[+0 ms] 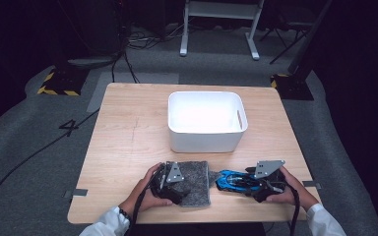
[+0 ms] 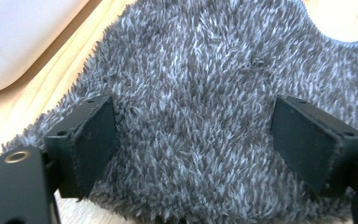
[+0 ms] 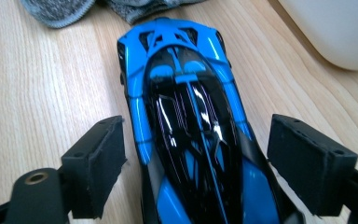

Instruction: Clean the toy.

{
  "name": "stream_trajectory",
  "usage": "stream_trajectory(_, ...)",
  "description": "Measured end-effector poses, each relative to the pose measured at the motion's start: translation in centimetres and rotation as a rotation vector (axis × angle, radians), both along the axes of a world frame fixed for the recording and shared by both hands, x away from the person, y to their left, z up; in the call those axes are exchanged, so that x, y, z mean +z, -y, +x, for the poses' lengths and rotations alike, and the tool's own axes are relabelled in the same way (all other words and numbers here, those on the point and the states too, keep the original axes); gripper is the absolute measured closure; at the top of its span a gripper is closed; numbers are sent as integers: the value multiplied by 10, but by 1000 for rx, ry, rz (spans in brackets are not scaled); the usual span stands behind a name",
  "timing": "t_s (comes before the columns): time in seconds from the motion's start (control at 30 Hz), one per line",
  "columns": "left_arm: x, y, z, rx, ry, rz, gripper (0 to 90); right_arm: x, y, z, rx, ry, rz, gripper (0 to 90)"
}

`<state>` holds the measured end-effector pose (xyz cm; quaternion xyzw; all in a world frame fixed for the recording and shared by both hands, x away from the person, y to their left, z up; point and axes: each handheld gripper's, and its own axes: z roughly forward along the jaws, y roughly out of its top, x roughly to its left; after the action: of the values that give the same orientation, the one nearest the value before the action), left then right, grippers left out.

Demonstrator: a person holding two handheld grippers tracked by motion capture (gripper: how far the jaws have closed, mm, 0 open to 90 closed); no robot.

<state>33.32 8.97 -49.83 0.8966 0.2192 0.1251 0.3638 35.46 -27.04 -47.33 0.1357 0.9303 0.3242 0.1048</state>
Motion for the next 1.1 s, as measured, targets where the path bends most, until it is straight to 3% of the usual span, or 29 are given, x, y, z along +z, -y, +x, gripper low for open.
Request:
stream_trajectory(0.2, 0, -7, 2, 10, -21, -1, 176, 8, -19, 1, 27, 5, -6, 196)
stream_trajectory(0.37, -3, -6, 2, 8, -21, 9, 171, 5, -20, 1, 33, 2, -35, 196)
stream_trajectory(0.6, -5, -7, 3, 11, -24, -2, 163, -3, -1, 6, -16, -30, -71, 162)
stream_trajectory(0.73, -5, -6, 4, 11, -29, -1, 154, -11, 15, 7, -13, -60, -112, 160)
stream_trajectory(0.87, -5, -6, 4, 13, -27, -2, 155, -16, 24, 10, -18, -107, -55, 182)
stream_trajectory(1.1, -5, -4, 5, 22, -38, 4, 151, -19, 27, 11, 20, -104, -2, 210)
